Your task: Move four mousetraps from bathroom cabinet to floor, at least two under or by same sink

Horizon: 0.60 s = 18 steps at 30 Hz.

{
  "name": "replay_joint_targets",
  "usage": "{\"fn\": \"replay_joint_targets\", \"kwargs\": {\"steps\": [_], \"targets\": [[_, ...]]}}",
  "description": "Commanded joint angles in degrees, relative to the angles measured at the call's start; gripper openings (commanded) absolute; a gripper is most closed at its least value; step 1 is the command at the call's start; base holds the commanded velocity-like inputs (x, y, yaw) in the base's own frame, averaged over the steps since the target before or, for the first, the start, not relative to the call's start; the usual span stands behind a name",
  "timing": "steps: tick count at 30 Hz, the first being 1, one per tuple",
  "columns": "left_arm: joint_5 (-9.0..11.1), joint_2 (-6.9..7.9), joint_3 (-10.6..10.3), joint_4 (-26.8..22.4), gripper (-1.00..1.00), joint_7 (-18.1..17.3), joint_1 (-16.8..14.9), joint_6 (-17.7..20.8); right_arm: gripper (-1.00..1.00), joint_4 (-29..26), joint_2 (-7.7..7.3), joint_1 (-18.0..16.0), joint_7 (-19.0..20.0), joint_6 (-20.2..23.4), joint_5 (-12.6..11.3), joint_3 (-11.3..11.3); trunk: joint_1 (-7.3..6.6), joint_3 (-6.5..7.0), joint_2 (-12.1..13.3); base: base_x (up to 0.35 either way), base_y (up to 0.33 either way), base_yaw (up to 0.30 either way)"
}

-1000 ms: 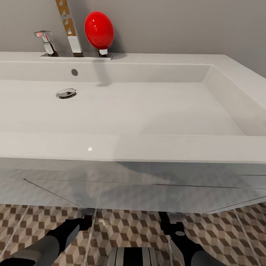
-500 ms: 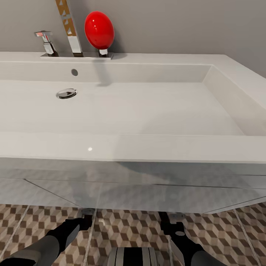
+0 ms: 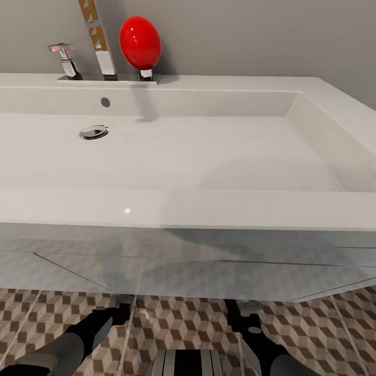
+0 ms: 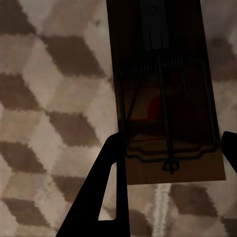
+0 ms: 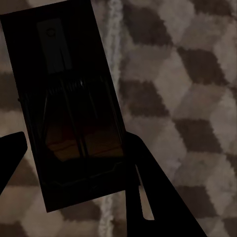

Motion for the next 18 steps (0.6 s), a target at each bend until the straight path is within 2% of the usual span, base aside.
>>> {"fn": "replay_joint_targets", "kwargs": {"steps": [1, 18], "targets": [[0.5, 0.03, -0.5, -0.1, -1.00, 0.3, 0.0, 0.3, -1.00, 0.1, 0.03, 0.0, -0.1, -0.1, 0.6, -0.3, -0.01, -0.03, 0.0, 0.000, 0.000, 0.000], [0.5, 0.03, -0.5, -0.2, -1.00, 0.3, 0.0, 0.3, -1.00, 0.0, 0.03, 0.0, -0.1, -0.2, 0.4, -0.3, -0.01, -0.03, 0.0, 0.000, 0.000, 0.000]]}}
